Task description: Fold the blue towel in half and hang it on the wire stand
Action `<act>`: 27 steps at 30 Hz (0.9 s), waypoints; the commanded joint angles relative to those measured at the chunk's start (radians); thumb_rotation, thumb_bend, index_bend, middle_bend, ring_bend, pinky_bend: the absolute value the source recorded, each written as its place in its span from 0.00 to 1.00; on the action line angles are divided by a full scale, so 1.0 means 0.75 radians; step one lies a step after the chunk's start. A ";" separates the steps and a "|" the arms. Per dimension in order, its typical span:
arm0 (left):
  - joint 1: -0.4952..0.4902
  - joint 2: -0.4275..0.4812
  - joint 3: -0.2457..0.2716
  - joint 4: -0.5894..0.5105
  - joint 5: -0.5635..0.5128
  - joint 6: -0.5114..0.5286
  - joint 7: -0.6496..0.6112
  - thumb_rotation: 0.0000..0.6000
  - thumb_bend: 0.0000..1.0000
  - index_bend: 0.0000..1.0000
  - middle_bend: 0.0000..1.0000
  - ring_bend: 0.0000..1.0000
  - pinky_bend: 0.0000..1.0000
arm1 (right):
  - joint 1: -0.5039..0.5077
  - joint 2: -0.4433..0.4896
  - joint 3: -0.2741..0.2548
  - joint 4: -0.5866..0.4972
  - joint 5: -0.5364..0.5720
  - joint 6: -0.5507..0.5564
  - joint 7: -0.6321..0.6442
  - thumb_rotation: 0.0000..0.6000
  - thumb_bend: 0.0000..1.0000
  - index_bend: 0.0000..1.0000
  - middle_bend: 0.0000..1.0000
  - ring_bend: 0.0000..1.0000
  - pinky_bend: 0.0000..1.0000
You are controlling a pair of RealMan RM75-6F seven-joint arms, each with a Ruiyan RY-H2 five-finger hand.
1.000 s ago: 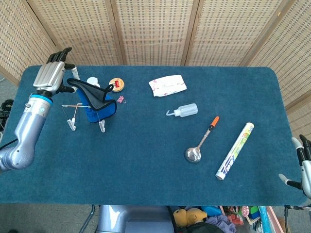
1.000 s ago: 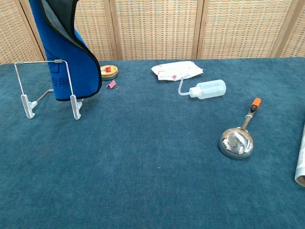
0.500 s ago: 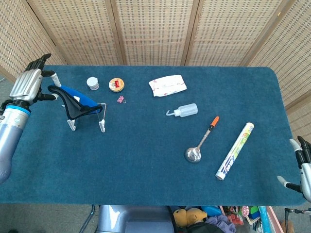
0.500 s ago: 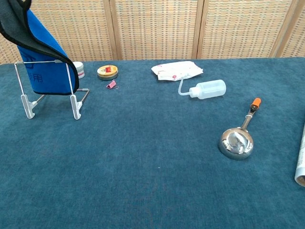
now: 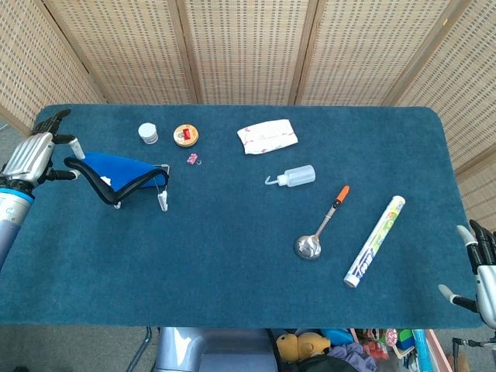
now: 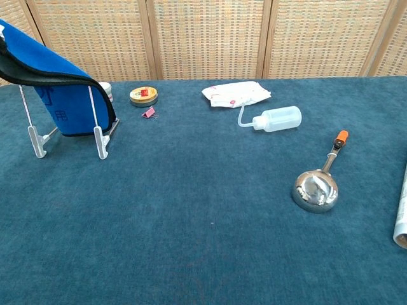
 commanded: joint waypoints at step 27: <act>0.026 -0.185 0.216 0.158 0.038 -0.051 0.281 1.00 0.55 0.72 0.00 0.00 0.00 | -0.023 0.023 -0.012 -0.006 -0.035 0.032 0.042 1.00 0.00 0.00 0.00 0.00 0.00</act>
